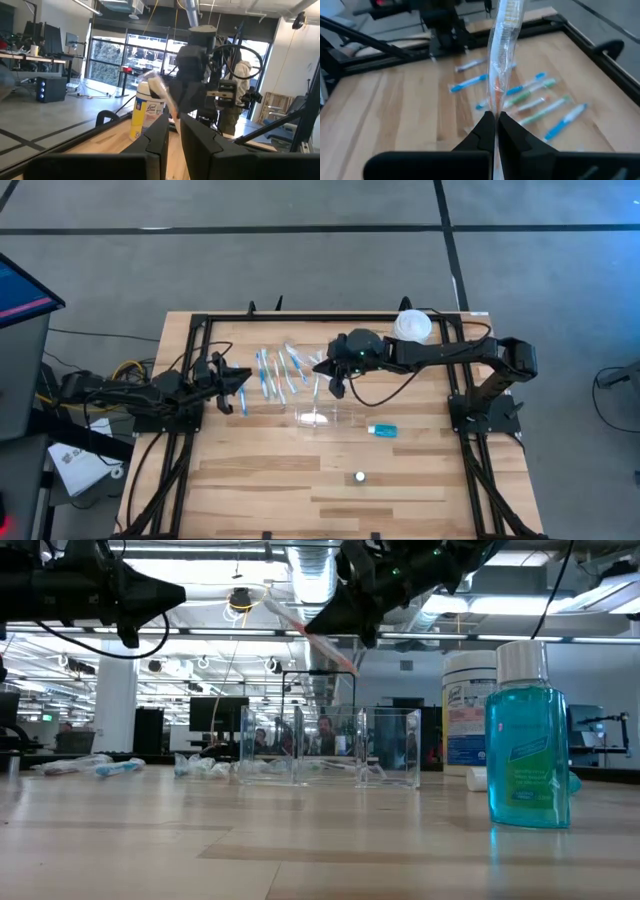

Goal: Pick & Place toothbrushing station
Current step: Put the right orange toothbrush into the transparent organizer

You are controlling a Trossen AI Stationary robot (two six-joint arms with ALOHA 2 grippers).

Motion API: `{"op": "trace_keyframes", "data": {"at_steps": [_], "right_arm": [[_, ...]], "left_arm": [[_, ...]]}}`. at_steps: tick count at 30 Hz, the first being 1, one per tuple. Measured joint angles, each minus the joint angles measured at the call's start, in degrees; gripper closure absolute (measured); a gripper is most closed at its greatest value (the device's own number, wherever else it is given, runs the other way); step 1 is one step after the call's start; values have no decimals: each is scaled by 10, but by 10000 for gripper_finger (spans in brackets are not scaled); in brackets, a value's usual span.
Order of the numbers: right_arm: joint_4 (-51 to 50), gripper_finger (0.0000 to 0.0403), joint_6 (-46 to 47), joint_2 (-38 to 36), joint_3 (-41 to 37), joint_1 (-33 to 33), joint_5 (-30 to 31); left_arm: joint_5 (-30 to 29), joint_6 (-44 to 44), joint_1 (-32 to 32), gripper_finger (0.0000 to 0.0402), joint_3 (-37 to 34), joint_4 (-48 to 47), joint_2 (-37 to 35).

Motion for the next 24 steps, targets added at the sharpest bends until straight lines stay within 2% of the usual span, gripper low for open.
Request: {"op": "trace_keyframes", "data": {"at_steps": [16, 24], "right_arm": [[56, 400, -15, 0, 0, 40, 0], [64, 401, -15, 0, 0, 44, 0]], "left_arm": [[4, 4, 0, 357, 0, 287, 259], [36, 6, 0, 345, 59, 310, 356]]}}
